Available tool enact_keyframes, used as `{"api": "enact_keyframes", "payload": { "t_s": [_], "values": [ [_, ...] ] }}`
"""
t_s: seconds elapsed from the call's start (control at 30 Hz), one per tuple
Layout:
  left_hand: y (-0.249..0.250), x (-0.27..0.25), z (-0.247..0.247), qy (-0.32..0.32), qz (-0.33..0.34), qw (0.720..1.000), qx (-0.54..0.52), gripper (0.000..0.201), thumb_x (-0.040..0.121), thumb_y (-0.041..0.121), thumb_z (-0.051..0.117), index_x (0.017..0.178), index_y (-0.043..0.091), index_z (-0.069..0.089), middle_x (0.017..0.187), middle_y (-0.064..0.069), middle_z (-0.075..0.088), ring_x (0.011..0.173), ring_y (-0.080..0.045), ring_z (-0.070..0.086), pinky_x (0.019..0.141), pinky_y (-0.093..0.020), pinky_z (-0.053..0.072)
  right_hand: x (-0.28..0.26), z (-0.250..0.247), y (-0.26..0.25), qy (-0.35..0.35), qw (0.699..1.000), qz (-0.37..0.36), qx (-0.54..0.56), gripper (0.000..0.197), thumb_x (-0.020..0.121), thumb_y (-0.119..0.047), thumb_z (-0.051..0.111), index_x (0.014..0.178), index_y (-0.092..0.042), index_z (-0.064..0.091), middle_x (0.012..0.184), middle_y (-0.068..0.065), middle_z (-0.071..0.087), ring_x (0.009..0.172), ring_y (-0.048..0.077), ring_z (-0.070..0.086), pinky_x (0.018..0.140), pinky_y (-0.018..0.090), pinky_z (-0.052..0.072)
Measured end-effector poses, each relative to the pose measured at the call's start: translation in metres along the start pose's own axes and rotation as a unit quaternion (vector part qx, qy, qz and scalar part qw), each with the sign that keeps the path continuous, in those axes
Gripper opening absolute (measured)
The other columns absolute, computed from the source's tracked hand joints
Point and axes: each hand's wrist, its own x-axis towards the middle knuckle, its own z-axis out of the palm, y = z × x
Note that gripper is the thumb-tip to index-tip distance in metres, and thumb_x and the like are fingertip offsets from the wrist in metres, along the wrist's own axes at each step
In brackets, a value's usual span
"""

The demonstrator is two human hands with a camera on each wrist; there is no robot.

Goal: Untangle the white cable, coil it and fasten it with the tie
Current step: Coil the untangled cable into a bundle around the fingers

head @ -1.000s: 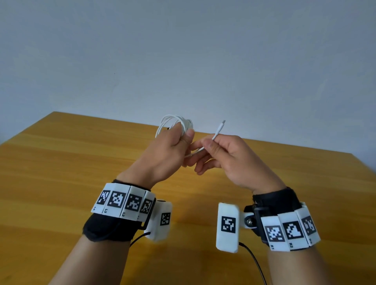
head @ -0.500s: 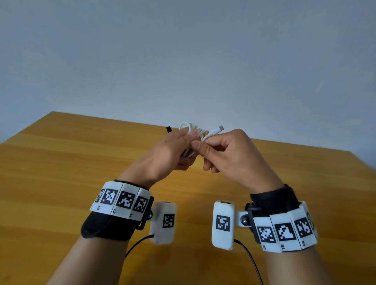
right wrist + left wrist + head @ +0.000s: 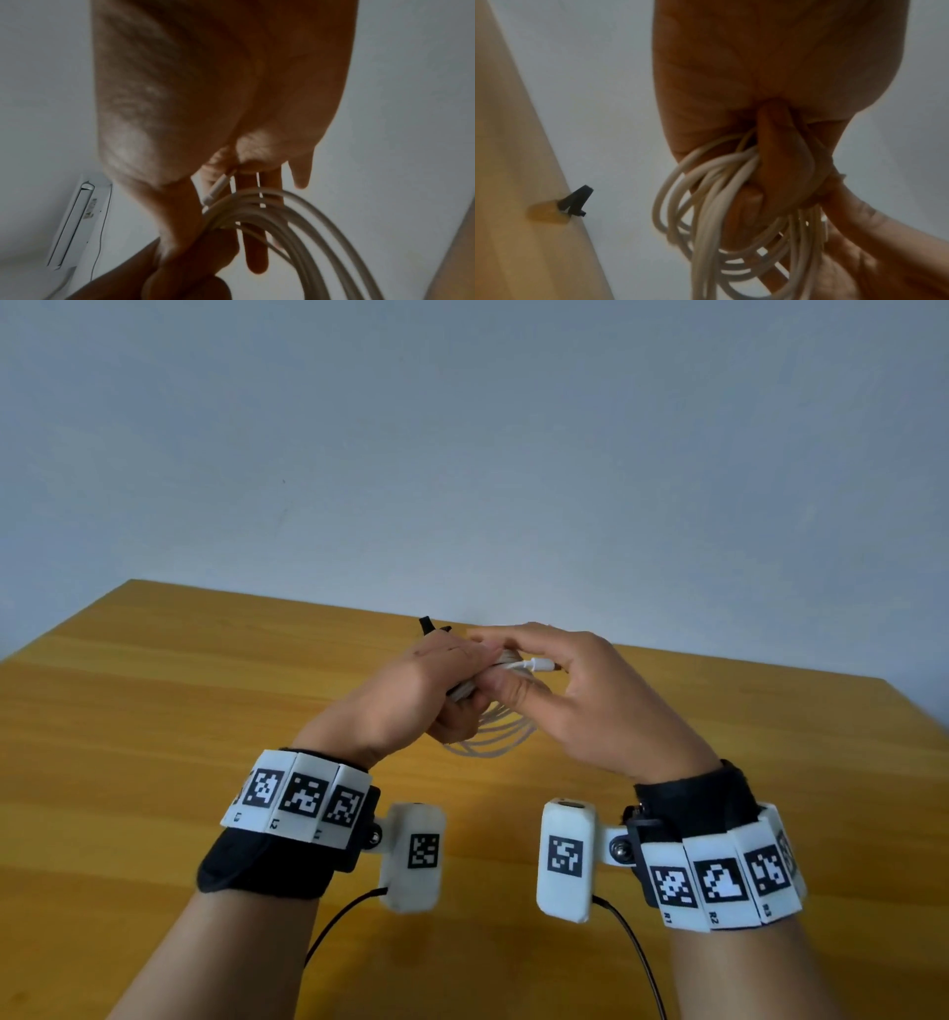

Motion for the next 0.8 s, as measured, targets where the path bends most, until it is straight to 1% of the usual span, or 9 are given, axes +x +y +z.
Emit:
{"api": "enact_keyframes", "payload": {
  "t_s": [0.1,0.2,0.27,0.33,0.37,0.4,0.53,0.67,0.8],
  "values": [
    [-0.001,0.000,-0.003,-0.009,-0.006,0.999,-0.037,0.047,0.100,0.035,0.040,0.058,0.012,0.045,0.049,0.002,0.021,0.046,-0.014,0.016,0.054,-0.037,0.012,0.001,0.003,0.000,0.014,0.999,0.006,0.030,0.017,0.099,-0.037,0.066,0.110,-0.027,0.074,0.105,-0.016,0.077,0.107,0.000,0.068,0.100,0.035,0.052],
    [0.000,0.002,-0.005,0.024,-0.009,0.999,-0.030,0.049,0.101,0.041,0.042,0.061,0.016,0.055,0.049,0.006,0.031,0.045,-0.017,0.029,0.058,-0.037,0.030,0.003,0.006,0.002,0.032,0.998,0.036,0.034,0.023,0.098,-0.047,0.064,0.098,-0.026,0.073,0.092,-0.008,0.078,0.090,0.013,0.074,0.089,0.046,0.057],
    [-0.002,0.003,-0.007,0.050,0.005,0.999,0.014,0.052,0.107,0.043,0.042,0.065,0.020,0.061,0.051,0.007,0.037,0.050,-0.017,0.044,0.069,-0.039,0.043,0.004,0.008,0.003,0.037,0.998,0.045,0.029,0.027,0.097,-0.051,0.062,0.098,-0.026,0.072,0.089,-0.008,0.077,0.083,0.007,0.074,0.082,0.036,0.059],
    [-0.004,0.002,-0.010,0.059,0.026,0.996,0.056,0.048,0.107,0.042,0.039,0.072,0.024,0.065,0.055,0.007,0.042,0.058,-0.016,0.052,0.072,-0.038,0.047,0.005,0.009,0.005,0.041,0.998,0.048,0.026,0.029,0.099,-0.051,0.058,0.098,-0.024,0.070,0.085,-0.006,0.074,0.077,0.003,0.071,0.072,0.025,0.054],
    [-0.004,0.001,-0.012,0.055,0.037,0.996,0.068,0.045,0.106,0.042,0.039,0.074,0.027,0.066,0.059,0.005,0.044,0.061,-0.016,0.052,0.072,-0.036,0.047,0.006,0.010,0.007,0.047,0.997,0.050,0.021,0.033,0.100,-0.051,0.057,0.098,-0.020,0.068,0.083,-0.003,0.073,0.075,0.005,0.069,0.069,0.025,0.052],
    [-0.005,0.001,-0.013,0.049,0.049,0.995,0.076,0.043,0.106,0.042,0.039,0.076,0.028,0.067,0.062,0.004,0.045,0.063,-0.016,0.053,0.070,-0.034,0.046,0.007,0.010,0.008,0.055,0.997,0.052,0.018,0.036,0.101,-0.051,0.055,0.098,-0.017,0.067,0.081,0.000,0.073,0.073,0.007,0.068,0.067,0.027,0.051],
    [-0.012,0.002,-0.019,0.055,0.075,0.985,0.143,0.033,0.108,0.035,0.042,0.094,0.014,0.063,0.069,0.011,0.055,0.069,-0.011,0.057,0.069,-0.026,0.047,0.009,0.015,0.012,0.090,0.994,0.047,0.032,0.037,0.103,-0.047,0.053,0.095,-0.012,0.062,0.079,0.013,0.069,0.073,0.029,0.062,0.063,0.038,0.047],
    [-0.019,0.004,-0.015,0.076,0.075,0.974,0.198,0.033,0.105,0.046,0.041,0.088,0.023,0.058,0.067,0.012,0.057,0.069,-0.013,0.057,0.070,-0.039,0.049,0.012,0.026,0.016,0.128,0.991,0.034,0.023,0.037,0.103,-0.043,0.055,0.095,-0.008,0.065,0.078,0.011,0.067,0.072,0.033,0.062,0.065,0.046,0.049],
    [-0.027,0.006,-0.014,0.100,0.039,0.986,0.130,0.042,0.103,0.043,0.040,0.084,0.008,0.053,0.064,0.014,0.046,0.064,-0.013,0.050,0.069,-0.043,0.047,0.023,0.036,0.022,0.120,0.992,0.025,0.013,0.043,0.102,-0.050,0.055,0.094,-0.009,0.065,0.080,0.013,0.069,0.070,0.034,0.061,0.064,0.049,0.052]
  ]
}}
